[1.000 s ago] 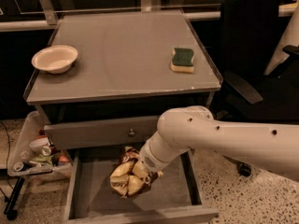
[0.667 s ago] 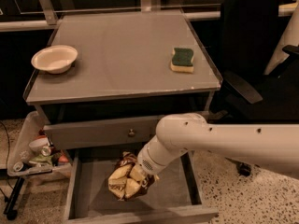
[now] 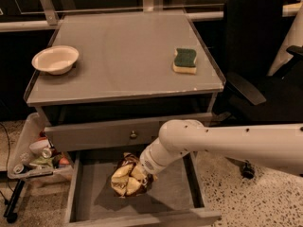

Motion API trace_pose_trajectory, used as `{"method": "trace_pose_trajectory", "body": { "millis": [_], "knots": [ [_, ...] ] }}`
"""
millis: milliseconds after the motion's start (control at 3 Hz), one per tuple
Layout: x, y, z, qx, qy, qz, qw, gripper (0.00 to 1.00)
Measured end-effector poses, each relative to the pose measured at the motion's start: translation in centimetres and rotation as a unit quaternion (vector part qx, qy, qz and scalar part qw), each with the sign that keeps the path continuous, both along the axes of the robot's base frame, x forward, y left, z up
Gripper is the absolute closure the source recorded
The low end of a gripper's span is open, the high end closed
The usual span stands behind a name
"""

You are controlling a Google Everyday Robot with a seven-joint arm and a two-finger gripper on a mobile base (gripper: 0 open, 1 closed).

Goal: Place brown chip bag into middle drawer

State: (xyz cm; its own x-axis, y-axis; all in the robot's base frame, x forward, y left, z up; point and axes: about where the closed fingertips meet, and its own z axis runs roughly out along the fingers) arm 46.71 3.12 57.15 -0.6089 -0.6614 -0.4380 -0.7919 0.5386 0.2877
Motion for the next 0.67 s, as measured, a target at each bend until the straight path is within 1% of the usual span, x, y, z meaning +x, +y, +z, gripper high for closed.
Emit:
{"method": "trace_pose_trajectory", "body": {
  "millis": [333, 667],
  "knots": [
    [1.2, 0.0, -2.0, 0.01, -0.004, -0.006, 0.9999, 1.0],
    [2.0, 0.0, -4.3, 0.011, -0.004, -0.011, 0.9999, 1.0]
  ]
}}
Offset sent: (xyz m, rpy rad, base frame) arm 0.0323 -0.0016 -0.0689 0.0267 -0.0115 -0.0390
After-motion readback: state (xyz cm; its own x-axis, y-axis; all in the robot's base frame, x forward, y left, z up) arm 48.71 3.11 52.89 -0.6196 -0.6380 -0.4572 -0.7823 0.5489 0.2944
